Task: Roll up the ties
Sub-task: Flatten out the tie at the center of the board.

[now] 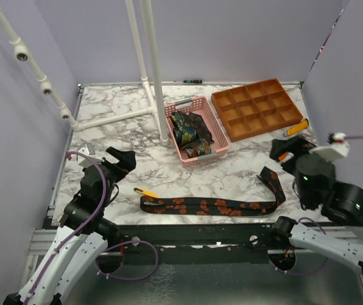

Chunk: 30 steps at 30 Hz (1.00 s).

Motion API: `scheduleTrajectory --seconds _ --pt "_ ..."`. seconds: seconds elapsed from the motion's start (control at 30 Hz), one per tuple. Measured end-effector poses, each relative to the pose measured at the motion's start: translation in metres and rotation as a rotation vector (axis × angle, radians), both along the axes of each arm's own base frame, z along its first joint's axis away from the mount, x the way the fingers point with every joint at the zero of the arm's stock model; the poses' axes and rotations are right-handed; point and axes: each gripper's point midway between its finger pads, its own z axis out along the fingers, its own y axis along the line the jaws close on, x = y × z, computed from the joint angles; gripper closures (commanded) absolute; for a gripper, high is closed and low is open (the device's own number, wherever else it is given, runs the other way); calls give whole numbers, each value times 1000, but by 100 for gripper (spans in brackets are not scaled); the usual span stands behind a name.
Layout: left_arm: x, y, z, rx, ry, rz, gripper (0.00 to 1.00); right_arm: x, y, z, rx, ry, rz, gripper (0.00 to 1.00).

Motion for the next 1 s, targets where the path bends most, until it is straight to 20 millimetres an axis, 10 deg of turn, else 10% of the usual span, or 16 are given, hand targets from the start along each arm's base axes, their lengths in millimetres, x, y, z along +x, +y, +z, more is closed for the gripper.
scheduleTrajectory --seconds 0.1,0.2,0.3,0.4,0.67,1.0 --pt "3 -12 -16 -9 64 -42 1 30 52 -9 -130 106 76 9" --pt "3 -26 -50 -5 187 -89 1 53 97 -84 -273 282 135 9" --pt "-5 -32 -77 -7 282 -114 1 43 89 -173 -368 496 164 10" --pt "-13 -33 -84 -31 309 -113 1 42 64 -210 -332 599 123 13" --pt "-19 -42 -82 -95 312 -133 1 29 95 -253 -190 654 296 13" --pt "-36 -50 -123 -95 476 -139 1 22 42 -235 -116 656 26 3"
